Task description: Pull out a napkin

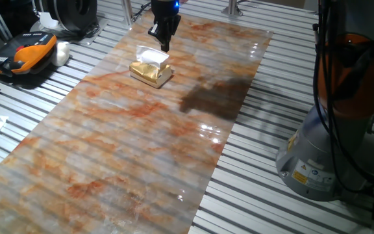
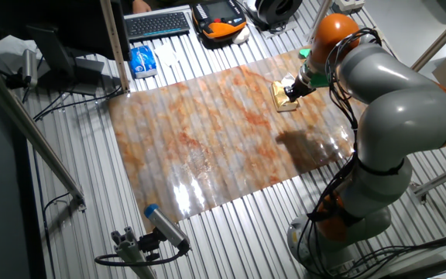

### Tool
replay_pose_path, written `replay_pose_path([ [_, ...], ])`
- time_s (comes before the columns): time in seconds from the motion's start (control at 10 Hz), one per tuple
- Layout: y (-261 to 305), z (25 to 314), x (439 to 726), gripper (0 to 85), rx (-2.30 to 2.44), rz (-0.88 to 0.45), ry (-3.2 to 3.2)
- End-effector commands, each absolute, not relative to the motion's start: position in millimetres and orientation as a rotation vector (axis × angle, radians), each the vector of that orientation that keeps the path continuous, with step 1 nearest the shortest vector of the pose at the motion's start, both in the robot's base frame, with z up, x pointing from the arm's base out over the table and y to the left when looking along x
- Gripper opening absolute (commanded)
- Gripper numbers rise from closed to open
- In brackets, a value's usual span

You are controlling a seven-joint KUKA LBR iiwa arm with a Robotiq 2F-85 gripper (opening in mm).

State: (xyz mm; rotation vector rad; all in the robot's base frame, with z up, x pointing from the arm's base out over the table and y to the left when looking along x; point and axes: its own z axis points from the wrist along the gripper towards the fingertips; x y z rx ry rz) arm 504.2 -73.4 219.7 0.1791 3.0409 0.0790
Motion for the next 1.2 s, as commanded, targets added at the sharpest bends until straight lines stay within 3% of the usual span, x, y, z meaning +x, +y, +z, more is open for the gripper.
replay_pose_path([
  [0.0,-73.6,219.6,504.0,0.0,0.175,0.079,3.041],
  [0.4,-73.6,219.6,504.0,0.0,0.180,0.152,3.060],
  [0.7,-73.6,219.6,504.0,0.0,0.200,0.092,3.023],
  [0.9,-73.6,219.6,504.0,0.0,0.279,0.149,3.069],
  [1.1,-73.6,219.6,504.0,0.0,0.275,0.122,3.074],
])
